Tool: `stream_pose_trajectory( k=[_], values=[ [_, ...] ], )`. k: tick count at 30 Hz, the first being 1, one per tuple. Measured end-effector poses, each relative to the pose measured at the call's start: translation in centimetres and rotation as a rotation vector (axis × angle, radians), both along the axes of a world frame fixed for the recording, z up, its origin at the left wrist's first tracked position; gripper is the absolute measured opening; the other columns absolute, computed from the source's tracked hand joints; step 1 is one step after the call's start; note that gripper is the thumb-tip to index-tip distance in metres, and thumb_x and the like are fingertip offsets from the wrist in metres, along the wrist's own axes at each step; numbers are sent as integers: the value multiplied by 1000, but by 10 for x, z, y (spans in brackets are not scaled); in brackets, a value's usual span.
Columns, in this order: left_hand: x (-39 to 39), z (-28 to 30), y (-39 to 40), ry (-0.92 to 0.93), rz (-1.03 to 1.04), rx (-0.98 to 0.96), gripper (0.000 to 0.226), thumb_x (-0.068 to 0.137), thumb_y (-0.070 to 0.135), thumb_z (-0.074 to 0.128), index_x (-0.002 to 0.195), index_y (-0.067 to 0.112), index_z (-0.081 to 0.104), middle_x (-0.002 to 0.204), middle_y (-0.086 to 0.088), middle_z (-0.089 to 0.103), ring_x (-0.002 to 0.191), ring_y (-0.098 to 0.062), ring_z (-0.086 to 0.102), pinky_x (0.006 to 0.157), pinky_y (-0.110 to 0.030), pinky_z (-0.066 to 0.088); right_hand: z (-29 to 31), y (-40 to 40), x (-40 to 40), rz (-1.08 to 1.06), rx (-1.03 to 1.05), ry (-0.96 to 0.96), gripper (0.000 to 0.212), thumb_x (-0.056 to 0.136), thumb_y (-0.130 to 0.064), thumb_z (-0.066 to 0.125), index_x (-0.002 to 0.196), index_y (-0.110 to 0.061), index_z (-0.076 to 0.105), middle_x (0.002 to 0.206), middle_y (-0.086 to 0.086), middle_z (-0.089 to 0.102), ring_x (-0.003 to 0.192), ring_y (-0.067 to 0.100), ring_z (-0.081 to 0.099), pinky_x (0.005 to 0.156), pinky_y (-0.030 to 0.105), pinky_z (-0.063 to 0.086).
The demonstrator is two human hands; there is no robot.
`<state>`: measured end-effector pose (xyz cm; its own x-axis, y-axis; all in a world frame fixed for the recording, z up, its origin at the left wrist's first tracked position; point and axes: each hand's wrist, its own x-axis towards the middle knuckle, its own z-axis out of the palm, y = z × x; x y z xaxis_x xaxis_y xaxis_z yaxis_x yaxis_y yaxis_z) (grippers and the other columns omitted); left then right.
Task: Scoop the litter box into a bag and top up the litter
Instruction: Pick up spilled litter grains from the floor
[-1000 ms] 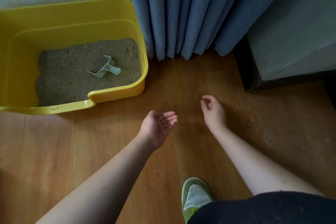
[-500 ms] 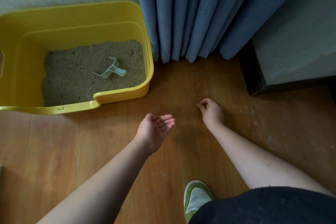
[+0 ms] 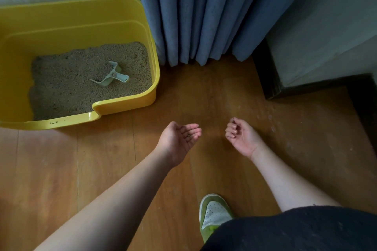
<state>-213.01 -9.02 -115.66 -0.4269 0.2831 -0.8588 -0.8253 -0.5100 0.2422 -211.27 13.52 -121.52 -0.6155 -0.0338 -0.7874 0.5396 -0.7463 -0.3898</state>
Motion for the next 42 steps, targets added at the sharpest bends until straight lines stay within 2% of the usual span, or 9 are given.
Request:
stream_pose_trajectory(
  k=[4, 8, 14, 19, 26, 30, 34, 37, 42],
  values=[
    [2, 1, 6, -10, -11, 3, 49, 98, 17, 24, 103, -9, 65, 93, -23, 70, 88, -29, 66, 89, -34, 52, 0, 4, 11, 24, 55, -23, 11, 90, -14, 46, 85, -8, 54, 75, 6, 54, 61, 12, 42, 50, 21, 34],
    [6, -5, 6, -26, -6, 5, 49, 98, 18, 23, 100, -8, 65, 91, -23, 71, 88, -29, 66, 88, -33, 52, -9, -1, 11, -53, 122, -79, 16, 88, -20, 44, 79, -9, 51, 63, 1, 41, 49, 10, 34, 43, 21, 28],
    [9, -7, -1, -23, -7, 0, 48, 98, 18, 24, 102, -8, 65, 89, -21, 72, 86, -28, 67, 78, -31, 54, -11, -16, 8, 765, 1236, 125, 15, 93, -30, 59, 106, -22, 62, 76, -16, 50, 71, -2, 46, 67, 20, 40],
    [16, -3, -3, -16, 19, 17, 48, 97, 17, 24, 99, -9, 64, 82, -20, 70, 79, -27, 66, 77, -30, 53, -25, -31, 6, 883, 1424, 176, 28, 90, -29, 65, 116, -24, 56, 89, -7, 52, 84, 10, 51, 73, 22, 40],
    [28, -7, -7, -24, 31, 18, 47, 97, 16, 25, 96, -8, 65, 82, -20, 70, 77, -26, 67, 76, -30, 55, -28, -45, -1, 716, 1531, 86, 14, 92, -28, 62, 101, -19, 64, 98, 5, 68, 93, 24, 63, 69, 21, 37],
    [27, -7, -5, -12, 34, 31, 47, 97, 17, 25, 100, -8, 65, 84, -20, 71, 78, -26, 69, 75, -31, 54, -22, -45, -5, 702, 1484, 46, 20, 95, -26, 57, 108, -12, 65, 108, 7, 68, 97, 23, 64, 72, 19, 37],
    [30, -5, 3, 13, 18, 47, 48, 97, 17, 24, 100, -7, 65, 85, -19, 71, 80, -26, 68, 77, -30, 54, -12, -36, 5, 321, 958, -128, 34, 97, -36, 52, 127, -20, 56, 105, 1, 63, 89, 17, 61, 71, 26, 46],
    [35, -6, 13, 34, -7, 99, 48, 97, 18, 24, 100, -7, 65, 85, -18, 71, 79, -24, 69, 78, -29, 55, -8, -22, 28, -24, 539, -197, 11, 98, -26, 53, 104, -18, 58, 67, -3, 45, 52, 8, 42, 52, 20, 39],
    [37, -11, 30, 11, -45, 139, 48, 96, 18, 23, 99, -7, 64, 82, -18, 72, 75, -23, 70, 79, -28, 53, -8, -10, 54, -109, 282, -118, 27, 99, -14, 41, 72, -16, 43, 51, -5, 31, 41, 8, 27, 43, 22, 24]
  ],
)
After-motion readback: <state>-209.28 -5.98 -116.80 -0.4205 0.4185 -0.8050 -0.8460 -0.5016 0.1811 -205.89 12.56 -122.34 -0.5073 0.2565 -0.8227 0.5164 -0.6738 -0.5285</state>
